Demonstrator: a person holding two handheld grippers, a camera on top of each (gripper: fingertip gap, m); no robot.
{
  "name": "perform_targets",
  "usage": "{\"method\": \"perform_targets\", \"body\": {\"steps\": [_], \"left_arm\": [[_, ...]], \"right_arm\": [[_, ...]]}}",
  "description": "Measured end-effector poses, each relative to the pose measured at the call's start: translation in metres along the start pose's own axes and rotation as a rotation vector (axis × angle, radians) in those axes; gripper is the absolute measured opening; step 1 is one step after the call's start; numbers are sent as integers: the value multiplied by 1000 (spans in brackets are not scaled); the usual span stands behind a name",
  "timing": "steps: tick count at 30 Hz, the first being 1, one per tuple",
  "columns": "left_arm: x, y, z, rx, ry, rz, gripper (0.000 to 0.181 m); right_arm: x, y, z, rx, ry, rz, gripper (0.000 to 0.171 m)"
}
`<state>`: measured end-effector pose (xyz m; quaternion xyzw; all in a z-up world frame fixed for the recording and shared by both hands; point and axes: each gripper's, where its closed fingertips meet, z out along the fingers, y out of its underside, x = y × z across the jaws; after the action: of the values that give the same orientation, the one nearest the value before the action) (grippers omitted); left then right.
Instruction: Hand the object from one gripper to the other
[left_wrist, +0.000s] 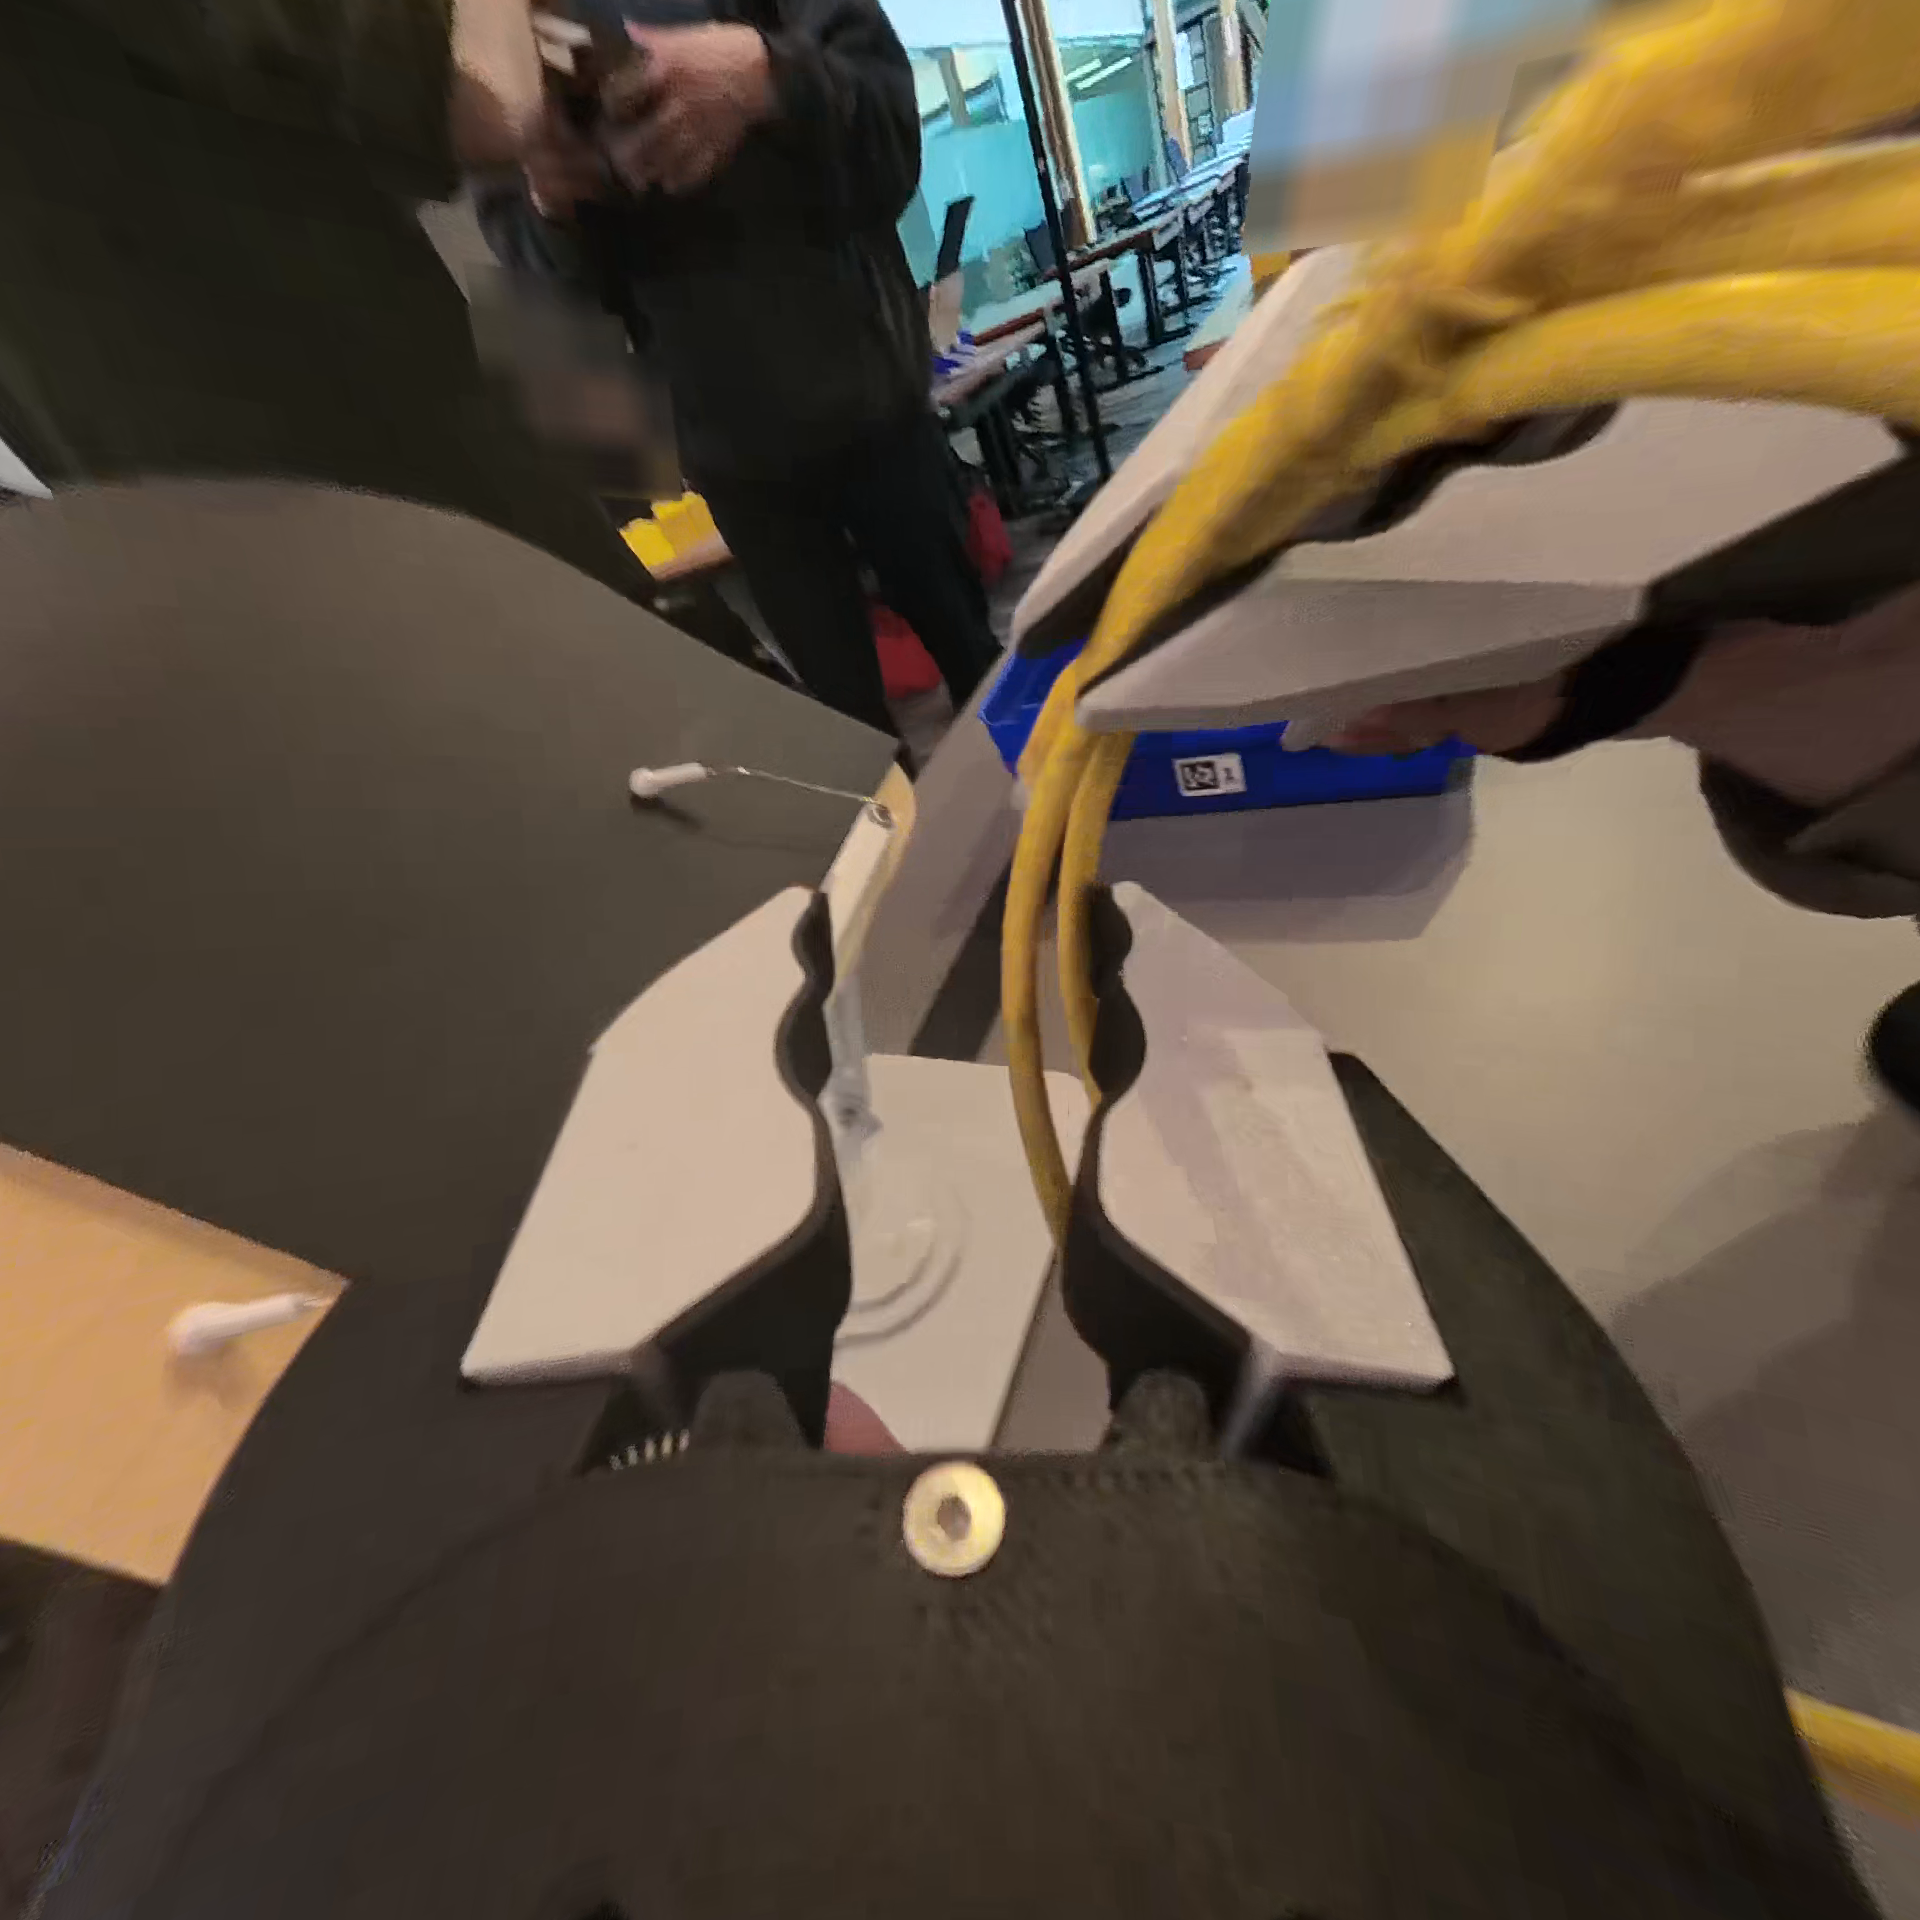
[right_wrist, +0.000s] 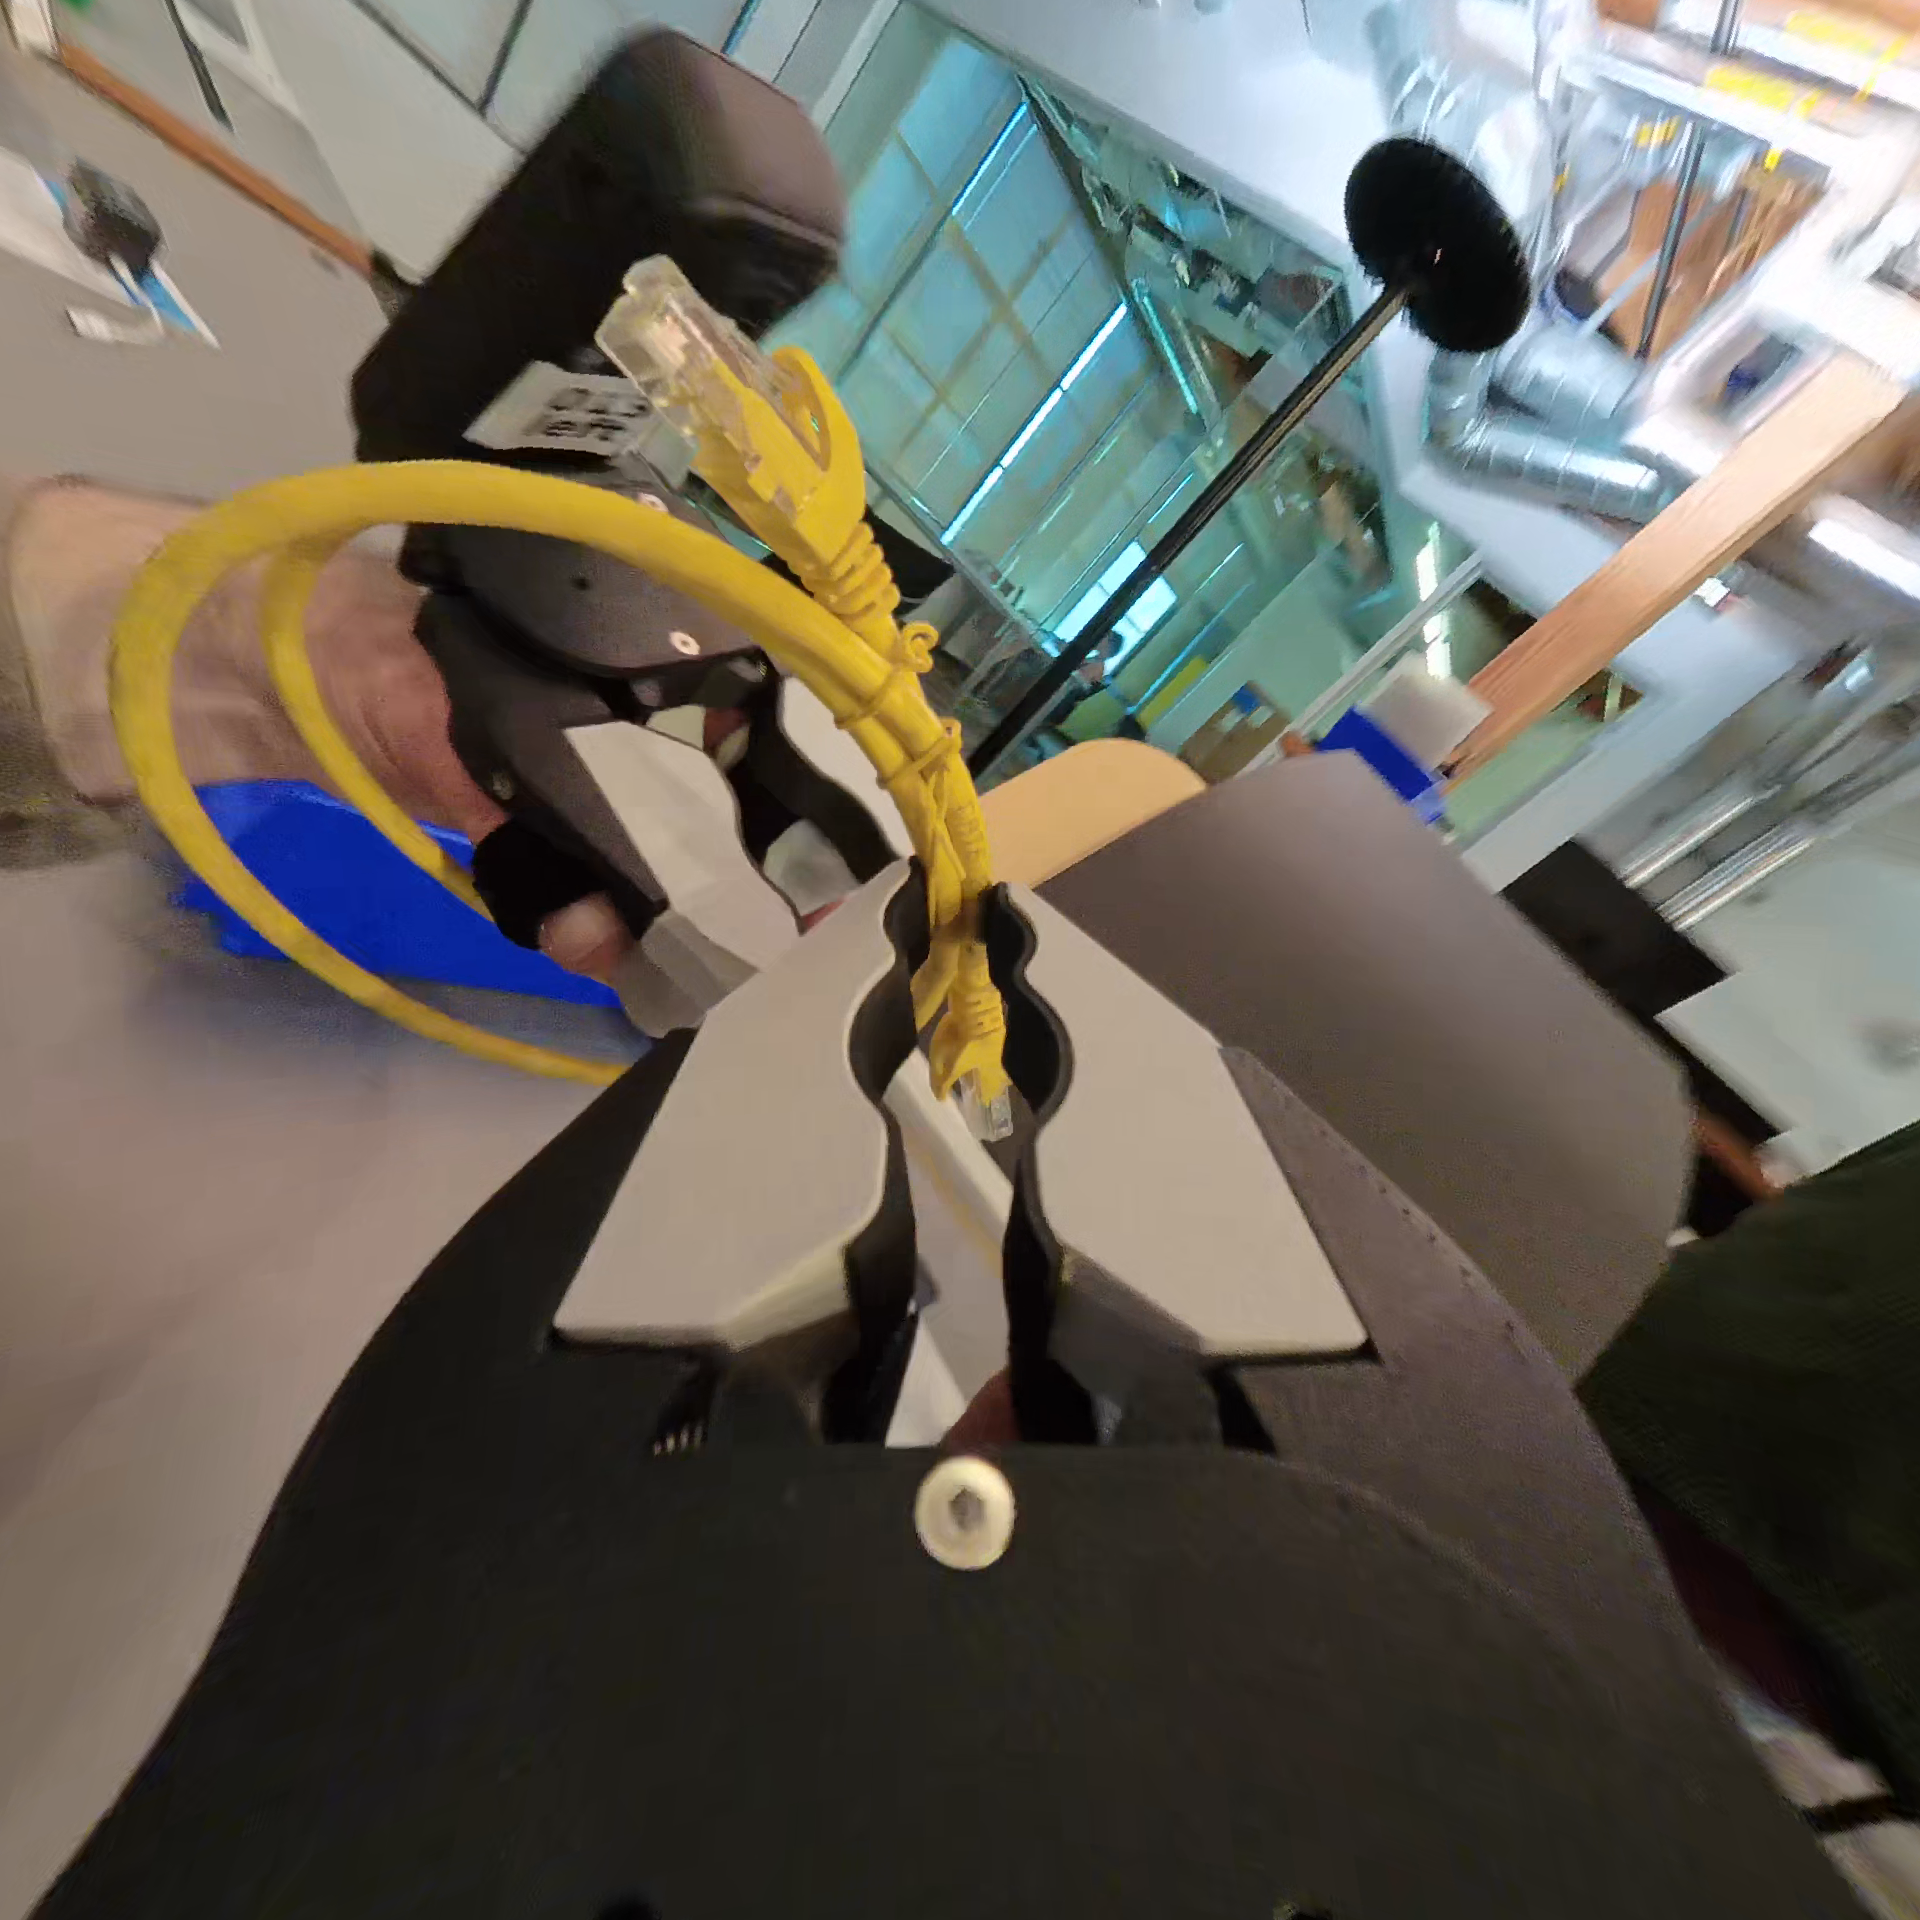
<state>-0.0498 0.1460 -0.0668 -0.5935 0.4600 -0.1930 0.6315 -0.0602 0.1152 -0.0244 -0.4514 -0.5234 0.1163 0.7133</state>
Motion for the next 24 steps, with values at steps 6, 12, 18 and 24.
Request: {"method": "perform_targets", "body": {"steps": [6, 12, 18, 24], "left_arm": [[-4, -31, -14, 110, -170, 290, 53], [3, -66, -34, 222, -364, 633, 58], [29, -83, -34, 252, -478, 939, 57], [51, -88, -28, 276, -518, 1092, 19]], "right_arm": [[0, 23, 0, -13, -162, 347, 7], [-13, 38, 2, -26, -323, 601, 7], [-29, 48, 6, -38, -442, 781, 8], [-47, 54, 8, -49, -539, 866, 7]]}}
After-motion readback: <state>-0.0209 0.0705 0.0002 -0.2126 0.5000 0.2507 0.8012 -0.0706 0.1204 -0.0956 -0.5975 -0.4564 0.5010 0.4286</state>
